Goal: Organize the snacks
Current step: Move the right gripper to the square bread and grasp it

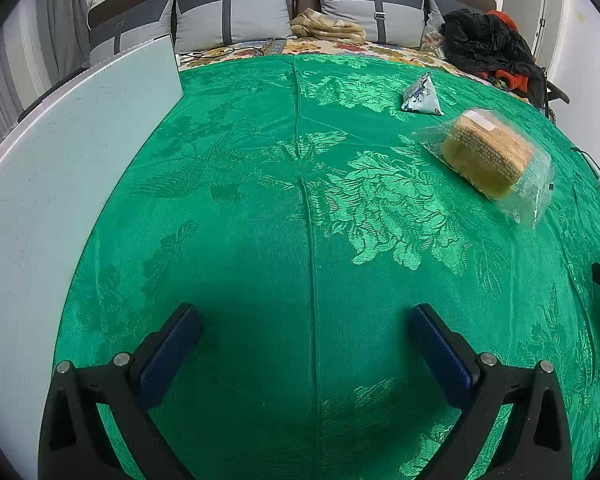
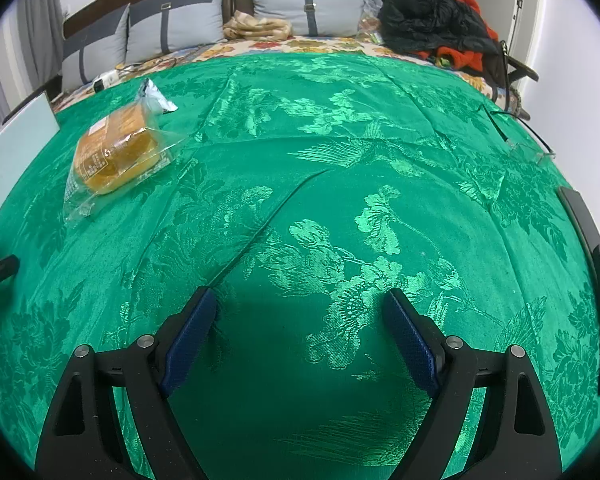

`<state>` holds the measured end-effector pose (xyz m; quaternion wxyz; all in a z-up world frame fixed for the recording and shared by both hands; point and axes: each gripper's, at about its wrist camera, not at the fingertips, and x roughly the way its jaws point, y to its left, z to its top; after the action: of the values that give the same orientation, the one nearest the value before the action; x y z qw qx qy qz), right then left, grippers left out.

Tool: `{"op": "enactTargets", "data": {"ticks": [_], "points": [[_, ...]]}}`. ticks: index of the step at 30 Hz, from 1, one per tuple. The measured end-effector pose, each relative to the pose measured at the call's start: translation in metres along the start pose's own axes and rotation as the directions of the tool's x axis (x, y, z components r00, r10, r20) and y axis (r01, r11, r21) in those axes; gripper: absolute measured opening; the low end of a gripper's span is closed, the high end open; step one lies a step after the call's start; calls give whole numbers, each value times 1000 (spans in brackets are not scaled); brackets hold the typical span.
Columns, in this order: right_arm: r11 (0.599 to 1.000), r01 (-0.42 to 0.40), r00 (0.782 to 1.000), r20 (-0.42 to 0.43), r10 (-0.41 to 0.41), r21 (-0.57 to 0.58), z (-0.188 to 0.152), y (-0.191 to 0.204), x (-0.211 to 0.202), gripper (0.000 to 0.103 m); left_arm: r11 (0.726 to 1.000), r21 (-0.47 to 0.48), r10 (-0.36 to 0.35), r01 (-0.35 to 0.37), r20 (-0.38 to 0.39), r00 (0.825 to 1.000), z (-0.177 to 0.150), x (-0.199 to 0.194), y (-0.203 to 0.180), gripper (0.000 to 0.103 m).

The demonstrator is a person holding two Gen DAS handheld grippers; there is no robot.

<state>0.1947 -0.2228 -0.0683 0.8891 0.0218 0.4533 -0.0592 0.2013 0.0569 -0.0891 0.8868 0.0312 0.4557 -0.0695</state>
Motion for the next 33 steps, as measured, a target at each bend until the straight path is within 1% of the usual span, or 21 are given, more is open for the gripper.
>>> {"op": "enactTargets", "data": {"ticks": [2,4,5,7,9,10,11,12,14,15,16,17,18,19,22,24,25,26,29,31,33], "points": [[1000,-16,1000,-11,16,-5,2,0,1,90,1000,0,0,0,0,1000,0,0,0,103],[999,-51,997,-60,50,-17,12,-1,3,89,1000,0,0,0,0,1000,0,0,0,103],[994,-112,992,-61,112,1,23,-1,-2,88,1000,0,0,0,0,1000,0,0,0,103],[980,-199,980,4,199,-9,48,6,-19,88,1000,0,0,0,0,1000,0,0,0,103],[954,-288,956,38,291,-81,79,26,-32,88,1000,0,0,0,0,1000,0,0,0,103],[935,-328,942,25,334,-134,97,43,-33,89,1000,0,0,0,0,1000,0,0,0,103],[920,-351,935,-5,355,-175,110,57,-30,89,1000,0,0,0,0,1000,0,0,0,103],[901,-369,929,-69,363,-229,126,79,-19,89,1000,0,0,0,0,1000,0,0,0,103],[882,-366,930,-141,339,-295,141,104,1,88,1000,0,-1,1,0,1000,0,0,0,103],[869,-355,933,-189,306,-344,147,122,17,88,1000,0,0,0,0,1000,0,0,0,103],[866,-341,937,-210,280,-366,150,131,28,88,1000,0,0,0,0,1000,0,0,0,103],[861,-340,934,-243,262,-379,151,143,41,88,1000,0,-1,1,0,1000,0,0,0,103],[854,-360,921,-286,263,-376,149,151,54,90,1000,0,0,0,0,1000,0,0,0,103],[853,-360,916,-317,246,-378,146,157,65,90,1000,0,0,0,0,1000,0,0,-1,103],[855,-295,919,-371,132,-427,127,168,92,89,1000,0,0,0,0,1000,0,0,-1,103],[881,-285,933,-318,166,-377,124,157,87,83,1000,-1,0,0,0,1000,0,0,-1,103],[899,-293,936,-289,201,-326,123,147,83,76,1000,-1,0,0,0,1000,0,0,-1,103],[909,-303,937,-262,230,-285,121,138,77,75,1000,-1,0,0,0,1000,0,0,-1,103],[924,-317,940,-197,277,-215,110,111,55,75,1000,0,1,-1,-1,1000,1,1,-1,103],[938,-298,950,-144,275,-174,99,88,37,75,1000,0,1,-1,-1,1000,1,1,-1,103],[959,-248,967,-93,237,-136,85,59,23,75,1000,0,1,-1,-1,1000,1,1,-1,103]]}}
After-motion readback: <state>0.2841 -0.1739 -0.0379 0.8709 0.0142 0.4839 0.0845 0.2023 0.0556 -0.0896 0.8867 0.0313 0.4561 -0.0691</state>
